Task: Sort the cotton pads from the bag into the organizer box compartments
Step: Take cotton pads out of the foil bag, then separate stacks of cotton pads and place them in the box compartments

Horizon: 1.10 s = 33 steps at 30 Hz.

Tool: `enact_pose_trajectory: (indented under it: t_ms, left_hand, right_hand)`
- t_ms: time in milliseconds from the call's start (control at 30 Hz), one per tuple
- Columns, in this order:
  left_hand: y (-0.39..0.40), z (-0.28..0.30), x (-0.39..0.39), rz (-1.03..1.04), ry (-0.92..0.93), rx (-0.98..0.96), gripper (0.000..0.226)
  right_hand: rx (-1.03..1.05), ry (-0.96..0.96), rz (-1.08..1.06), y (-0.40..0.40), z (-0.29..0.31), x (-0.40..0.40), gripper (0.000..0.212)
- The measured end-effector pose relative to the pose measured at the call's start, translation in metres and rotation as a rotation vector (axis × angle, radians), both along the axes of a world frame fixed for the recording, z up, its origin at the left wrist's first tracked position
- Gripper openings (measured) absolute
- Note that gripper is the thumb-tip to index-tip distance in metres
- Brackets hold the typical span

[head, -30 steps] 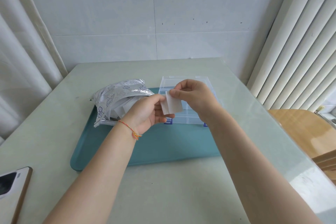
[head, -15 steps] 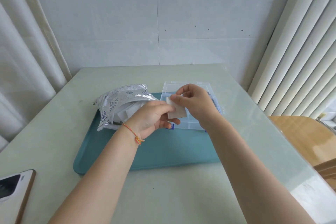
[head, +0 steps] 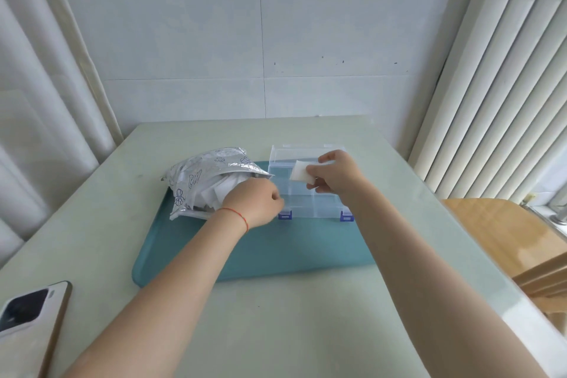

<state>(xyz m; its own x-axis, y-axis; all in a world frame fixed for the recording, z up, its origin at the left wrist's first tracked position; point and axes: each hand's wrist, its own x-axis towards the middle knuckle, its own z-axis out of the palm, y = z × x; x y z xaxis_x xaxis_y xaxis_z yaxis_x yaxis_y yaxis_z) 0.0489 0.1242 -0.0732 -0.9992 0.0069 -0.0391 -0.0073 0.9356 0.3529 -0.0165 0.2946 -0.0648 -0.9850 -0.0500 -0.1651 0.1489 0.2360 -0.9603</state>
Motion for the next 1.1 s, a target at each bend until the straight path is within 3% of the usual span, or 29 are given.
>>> enact_pose_trajectory:
  t_ms: [133,267,400,467,667,867,1100]
  left_hand:
    - [0.004,-0.005,0.010,-0.059,0.001,0.252,0.027]
    - [-0.003,-0.021,0.022,0.110,0.176,0.473,0.016]
    - [0.000,-0.033,0.025,0.249,0.138,0.457,0.028]
    - [0.003,-0.034,0.023,0.258,0.066,0.532,0.023]
    - [-0.004,-0.030,0.023,0.212,-0.037,0.624,0.012]
    - [-0.008,-0.031,0.025,0.159,-0.114,0.630,0.028]
    - [-0.010,-0.028,0.026,0.140,-0.125,0.621,0.022]
  right_hand:
    - [0.123,0.064,0.005,-0.005,0.002,0.001,0.015]
    - [0.247,0.102,0.049,-0.014,0.005,-0.001,0.005]
    - [0.316,0.103,0.114,-0.031,0.002,-0.005,0.013]
    - [0.381,0.104,0.149,-0.038,0.002,-0.006,0.015]
    - [0.549,0.039,0.243,-0.049,0.004,-0.009,0.016]
    - [0.676,-0.012,0.308,-0.053,-0.004,-0.014,0.018]
    - [0.806,-0.002,0.411,-0.050,-0.001,-0.012,0.030]
